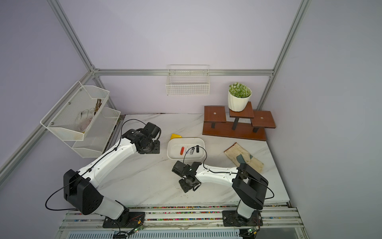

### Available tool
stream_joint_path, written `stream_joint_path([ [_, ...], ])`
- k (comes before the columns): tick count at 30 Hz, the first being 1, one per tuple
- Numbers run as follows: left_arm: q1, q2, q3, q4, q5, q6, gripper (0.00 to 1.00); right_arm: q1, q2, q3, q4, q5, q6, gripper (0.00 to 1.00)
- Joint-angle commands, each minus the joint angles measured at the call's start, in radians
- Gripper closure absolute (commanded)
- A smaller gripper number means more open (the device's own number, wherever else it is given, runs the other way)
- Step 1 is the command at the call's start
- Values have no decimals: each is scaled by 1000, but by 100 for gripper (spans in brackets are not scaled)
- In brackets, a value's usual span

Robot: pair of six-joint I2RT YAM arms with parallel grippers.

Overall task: Put the usb flash drive into the storage box
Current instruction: Pick up the USB flash from the center of the board.

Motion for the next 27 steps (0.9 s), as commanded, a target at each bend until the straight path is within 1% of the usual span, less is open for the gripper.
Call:
stream_joint_path([
  [1,12,-42,-11,8,-1,-16,39,10,22,21,-2,33,9,51],
  [5,19,-56,-26,9,-3,-18,39,9,28,14,14,39,17,52],
  [10,23,-60,-33,9,4,-14,39,10,49,13,29,39,19,57],
  [19,24,-74,-49,9,6,-16,39,10,85,16,40,45,19,63],
  [22,24,-77,-54,8,14,-17,39,10,94,21,39,42,18,68],
  [27,24,-92,-91,17,53,-36,39,10,104,26,29,46,19,86],
])
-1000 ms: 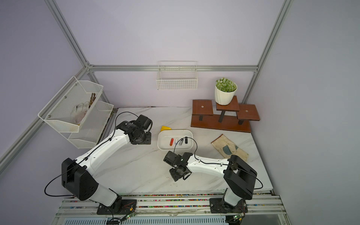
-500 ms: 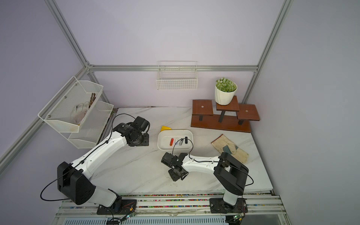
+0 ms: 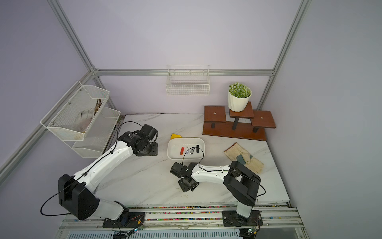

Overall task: Put the usb flash drive into the storage box
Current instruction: Pick up the USB flash from the center of the board.

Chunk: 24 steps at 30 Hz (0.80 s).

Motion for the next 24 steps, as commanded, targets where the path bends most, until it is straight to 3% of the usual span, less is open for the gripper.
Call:
stream_joint_path([
  [1,5,-37,-35,14,40,-33,39,8,30,8,5,12,4,91],
  [3,5,-70,-67,23,56,-43,39,7,20,8,-2,16,5,100],
  [10,5,-107,-155,46,87,-71,39,8,-71,58,-71,47,10,100],
  [15,-1,-121,-200,68,107,-89,39,6,-125,210,-186,104,44,100],
  [18,-2,-127,-221,75,107,-95,39,-7,-97,321,-240,177,66,100],
  [24,-6,-140,-241,86,115,-102,40,-121,27,486,-206,152,64,100],
])
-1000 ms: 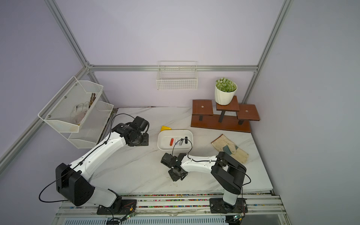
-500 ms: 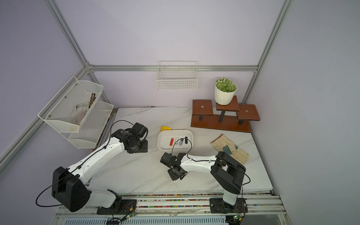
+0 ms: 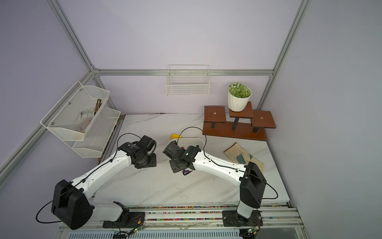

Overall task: Put the usb flash drive into the storage box
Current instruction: Pick up the USB flash from the center of the board, then place the USB flash in the storage box.

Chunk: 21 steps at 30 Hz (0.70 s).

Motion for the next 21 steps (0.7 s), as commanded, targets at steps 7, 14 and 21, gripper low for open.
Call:
stream_joint_path([
  [7,-6,-31,0,42,25,-14,39,-126,241,200,38,-11,-21,100],
  [14,-8,-9,-3,55,33,-11,40,-167,391,313,75,-30,-16,100],
  [21,-7,-5,0,57,35,-3,39,-188,457,326,146,-36,-1,100],
])
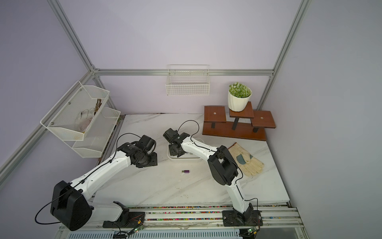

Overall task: Put the usb flash drive into the storage box
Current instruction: Place the USB flash in the storage box.

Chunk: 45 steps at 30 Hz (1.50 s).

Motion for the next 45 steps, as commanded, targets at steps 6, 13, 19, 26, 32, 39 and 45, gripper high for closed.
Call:
stream_joint_path([
  [6,-7,12,5,19,14,4,39,-27,61,24,101,7,19,100],
  [13,-6,5,-1,20,16,4,39,-44,119,51,106,5,24,100],
  [19,-7,10,1,19,20,6,40,-50,135,55,113,26,33,100],
  [26,-7,15,8,19,22,7,40,-52,143,51,119,11,24,82],
  [32,-7,18,6,21,22,6,39,-53,139,52,114,20,14,64],
  [39,-7,18,4,25,25,4,39,-52,124,44,117,19,10,56],
  [45,-16,12,-8,28,39,9,40,-55,-18,-38,184,27,17,60],
])
